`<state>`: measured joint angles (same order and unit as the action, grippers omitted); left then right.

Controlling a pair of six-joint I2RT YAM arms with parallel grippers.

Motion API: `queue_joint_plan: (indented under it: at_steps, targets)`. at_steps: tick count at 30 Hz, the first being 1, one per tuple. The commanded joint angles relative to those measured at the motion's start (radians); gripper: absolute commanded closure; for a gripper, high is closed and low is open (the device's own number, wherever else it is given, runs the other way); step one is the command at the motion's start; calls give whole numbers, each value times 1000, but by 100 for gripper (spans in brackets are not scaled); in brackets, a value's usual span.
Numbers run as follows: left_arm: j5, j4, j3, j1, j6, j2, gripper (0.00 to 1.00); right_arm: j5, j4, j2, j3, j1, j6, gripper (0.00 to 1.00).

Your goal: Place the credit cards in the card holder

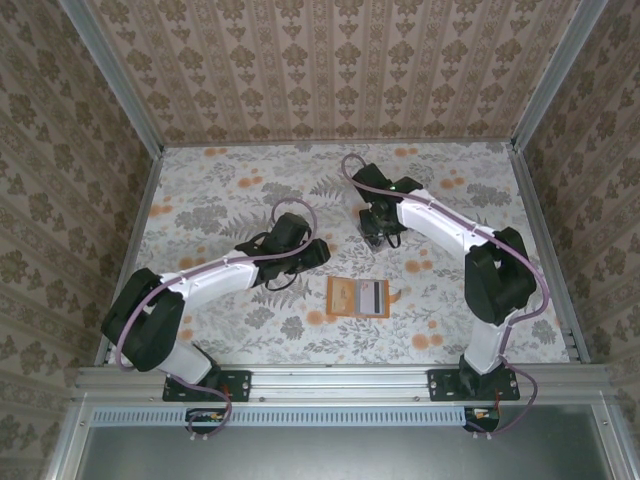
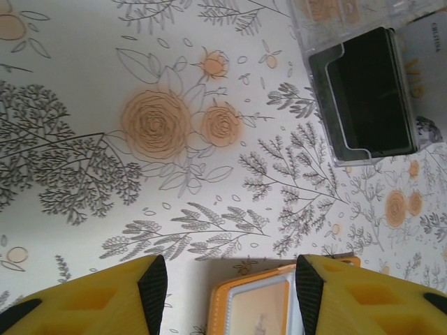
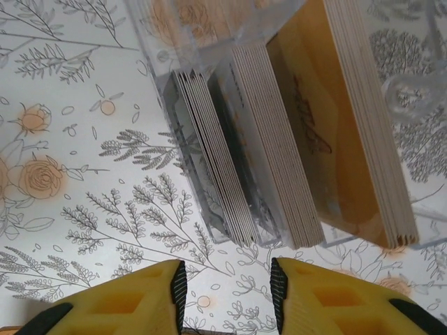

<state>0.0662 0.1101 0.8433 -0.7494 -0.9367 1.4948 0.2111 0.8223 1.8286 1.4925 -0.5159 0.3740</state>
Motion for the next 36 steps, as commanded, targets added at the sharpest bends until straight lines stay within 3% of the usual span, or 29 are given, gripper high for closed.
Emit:
queue_joint_plan:
  at_steps: [1, 4, 7, 14, 19, 26, 36]
  targets:
    - [18, -17, -18, 14, 24, -21, 46, 14, 51, 45, 73, -4, -29, 60]
    - [25, -15, -18, 19, 26, -23, 46, 85, 72, 57, 101, -3, -17, 59]
    - [27, -13, -22, 22, 28, -24, 45, 94, 47, 12, 97, 31, -12, 51]
    - [38, -14, -17, 24, 35, -19, 45, -171, -49, -24, 81, 215, 7, 35]
    - [40, -14, -14, 24, 35, -20, 45, -356, -102, 17, 65, 306, 44, 31]
    - [45, -7, -13, 25, 33, -13, 45, -474, -130, 54, 42, 321, 73, 30]
    - [55, -10, -12, 27, 30, -10, 45, -484, -144, 37, -9, 322, 76, 30]
